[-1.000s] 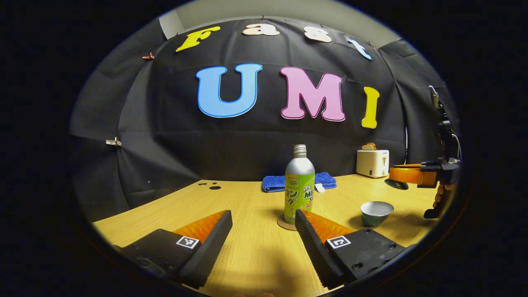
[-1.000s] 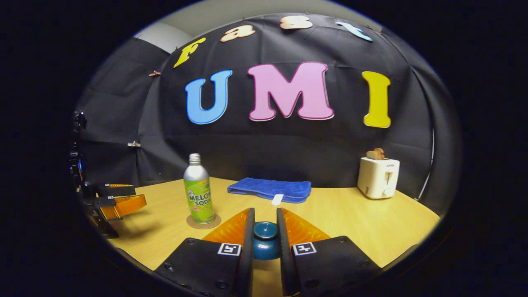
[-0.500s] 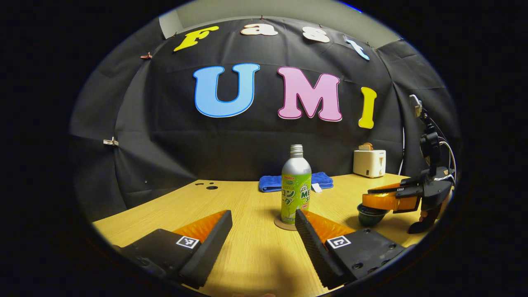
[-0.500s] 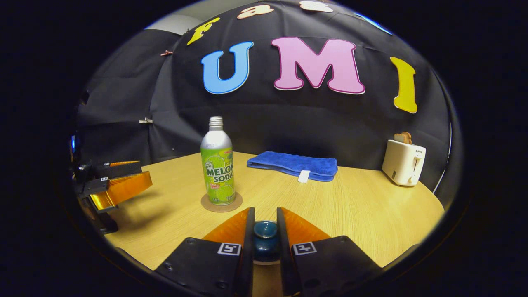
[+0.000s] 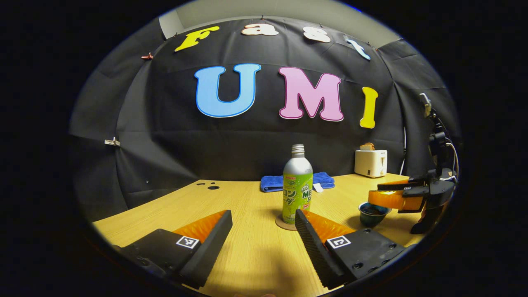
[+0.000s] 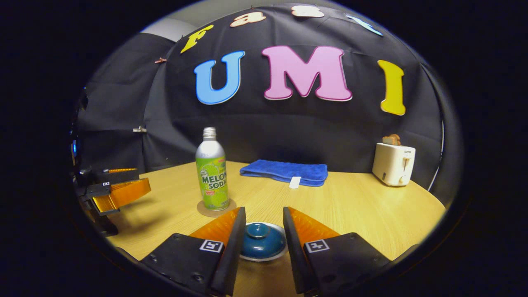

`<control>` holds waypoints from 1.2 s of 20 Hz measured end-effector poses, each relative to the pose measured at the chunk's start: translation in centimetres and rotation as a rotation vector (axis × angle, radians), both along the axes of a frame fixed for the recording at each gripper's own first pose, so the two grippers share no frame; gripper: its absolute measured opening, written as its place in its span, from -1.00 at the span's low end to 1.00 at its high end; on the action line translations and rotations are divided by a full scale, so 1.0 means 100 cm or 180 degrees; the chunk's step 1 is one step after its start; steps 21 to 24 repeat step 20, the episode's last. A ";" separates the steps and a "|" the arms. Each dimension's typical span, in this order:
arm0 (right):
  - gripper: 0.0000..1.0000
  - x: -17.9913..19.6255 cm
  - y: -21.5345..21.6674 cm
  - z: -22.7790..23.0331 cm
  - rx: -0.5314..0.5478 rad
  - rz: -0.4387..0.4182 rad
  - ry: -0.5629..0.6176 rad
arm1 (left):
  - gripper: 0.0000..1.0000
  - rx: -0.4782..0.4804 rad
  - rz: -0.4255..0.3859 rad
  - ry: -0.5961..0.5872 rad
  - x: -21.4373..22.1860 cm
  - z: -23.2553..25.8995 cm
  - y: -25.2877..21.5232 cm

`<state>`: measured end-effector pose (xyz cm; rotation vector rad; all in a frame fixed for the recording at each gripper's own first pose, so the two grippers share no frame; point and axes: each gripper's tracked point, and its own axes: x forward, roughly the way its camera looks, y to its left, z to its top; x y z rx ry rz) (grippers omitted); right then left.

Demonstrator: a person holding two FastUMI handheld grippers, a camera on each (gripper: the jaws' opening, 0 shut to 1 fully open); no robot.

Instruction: Open the teacup lid with one hand, grasp the water bottle and pour water into the teacup with the other hand; after pouring, place the water bottle on the coaster and then close the teacup lid.

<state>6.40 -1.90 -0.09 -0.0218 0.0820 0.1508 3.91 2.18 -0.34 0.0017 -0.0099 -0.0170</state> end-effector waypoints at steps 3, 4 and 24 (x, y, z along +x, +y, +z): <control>0.31 -0.012 -0.014 0.009 0.0070 -0.0165 -0.0193 | 0.93 -0.0002 0.0035 0.0002 -0.002 0.001 -0.001; 0.33 -0.017 -0.019 0.012 0.0064 -0.0219 -0.0241 | 0.93 -0.0002 0.0040 -0.0002 -0.003 0.000 -0.003; 0.99 -0.052 -0.050 0.012 0.0030 -0.0686 -0.0275 | 0.93 0.0001 0.0073 -0.0010 -0.004 0.002 -0.047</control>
